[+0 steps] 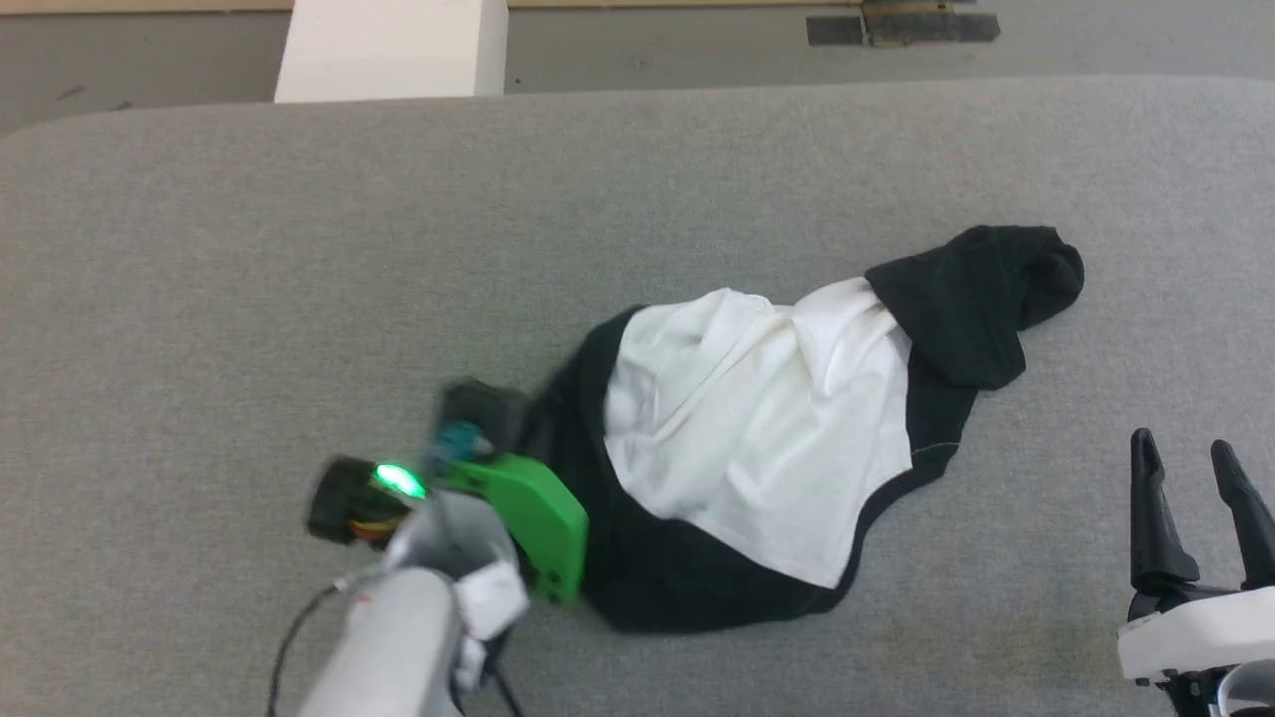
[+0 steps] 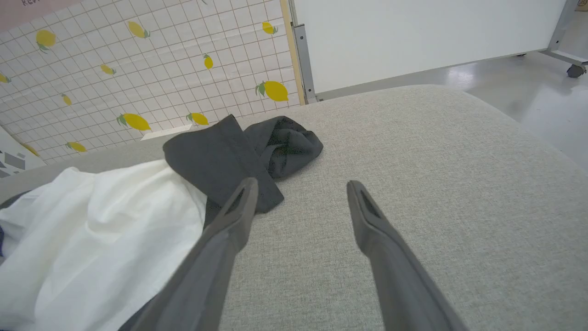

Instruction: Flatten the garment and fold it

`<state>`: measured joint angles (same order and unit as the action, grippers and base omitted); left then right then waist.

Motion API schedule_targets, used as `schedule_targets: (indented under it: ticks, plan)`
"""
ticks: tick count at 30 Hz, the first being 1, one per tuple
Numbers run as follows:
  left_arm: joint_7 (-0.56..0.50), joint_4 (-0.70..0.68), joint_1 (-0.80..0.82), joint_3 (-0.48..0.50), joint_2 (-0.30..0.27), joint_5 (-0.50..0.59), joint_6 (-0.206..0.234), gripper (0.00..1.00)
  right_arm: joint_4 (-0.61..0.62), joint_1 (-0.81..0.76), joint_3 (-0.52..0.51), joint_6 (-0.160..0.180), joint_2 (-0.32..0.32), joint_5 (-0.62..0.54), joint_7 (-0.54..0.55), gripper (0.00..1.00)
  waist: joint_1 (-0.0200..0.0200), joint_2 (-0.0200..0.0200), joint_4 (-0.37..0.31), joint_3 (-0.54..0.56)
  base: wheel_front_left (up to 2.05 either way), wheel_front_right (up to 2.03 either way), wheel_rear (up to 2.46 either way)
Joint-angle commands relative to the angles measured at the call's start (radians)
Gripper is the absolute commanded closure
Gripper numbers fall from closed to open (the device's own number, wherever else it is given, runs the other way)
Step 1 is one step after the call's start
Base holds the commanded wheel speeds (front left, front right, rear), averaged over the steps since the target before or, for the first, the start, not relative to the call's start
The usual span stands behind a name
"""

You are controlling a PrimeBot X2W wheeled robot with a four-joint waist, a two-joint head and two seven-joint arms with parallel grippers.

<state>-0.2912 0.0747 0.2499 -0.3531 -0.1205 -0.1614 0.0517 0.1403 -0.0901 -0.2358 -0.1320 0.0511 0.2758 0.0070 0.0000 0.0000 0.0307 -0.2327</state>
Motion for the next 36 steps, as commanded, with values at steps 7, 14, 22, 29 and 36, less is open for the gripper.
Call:
schedule_targets:
  ticks: [7, 14, 22, 29, 36]
  plan:
    - [0.128, -0.235, -0.061, 0.176, -0.008, -0.054, 0.123, 1.00, 0.010, -0.014, -0.011, 0.001, -0.001, 0.003, 0.006, 0.00, 0.0000, 0.0000, 0.043, 0.043, 0.00, 0.00, 0.00]
    - [0.237, -0.340, -0.355, 0.330, 0.041, -0.126, 0.295, 1.00, 0.031, -0.024, -0.011, 0.001, -0.001, -0.003, 0.023, 0.00, 0.0000, 0.0000, 0.064, 0.037, 0.00, 0.00, 0.00]
    - [0.233, -0.253, -0.500, 0.290, 0.066, -0.252, 0.335, 0.00, 0.047, -0.028, -0.016, 0.001, -0.001, -0.016, 0.052, 0.00, 0.0000, 0.0000, 0.091, 0.027, 0.00, 0.00, 0.00]
    - [0.300, -0.354, -0.286, 0.249, 0.022, -0.208, 0.275, 0.00, 0.055, -0.015, -0.001, 0.001, -0.001, -0.019, 0.065, 0.00, 0.0000, 0.0000, 0.077, 0.015, 0.00, 0.00, 0.00]
    - [0.162, -0.326, 0.017, 0.111, -0.075, -0.097, 0.163, 0.00, 0.061, 0.001, 0.004, 0.001, -0.001, -0.023, 0.073, 0.00, 0.0000, 0.0000, 0.034, -0.035, 0.00, 0.00, 0.00]
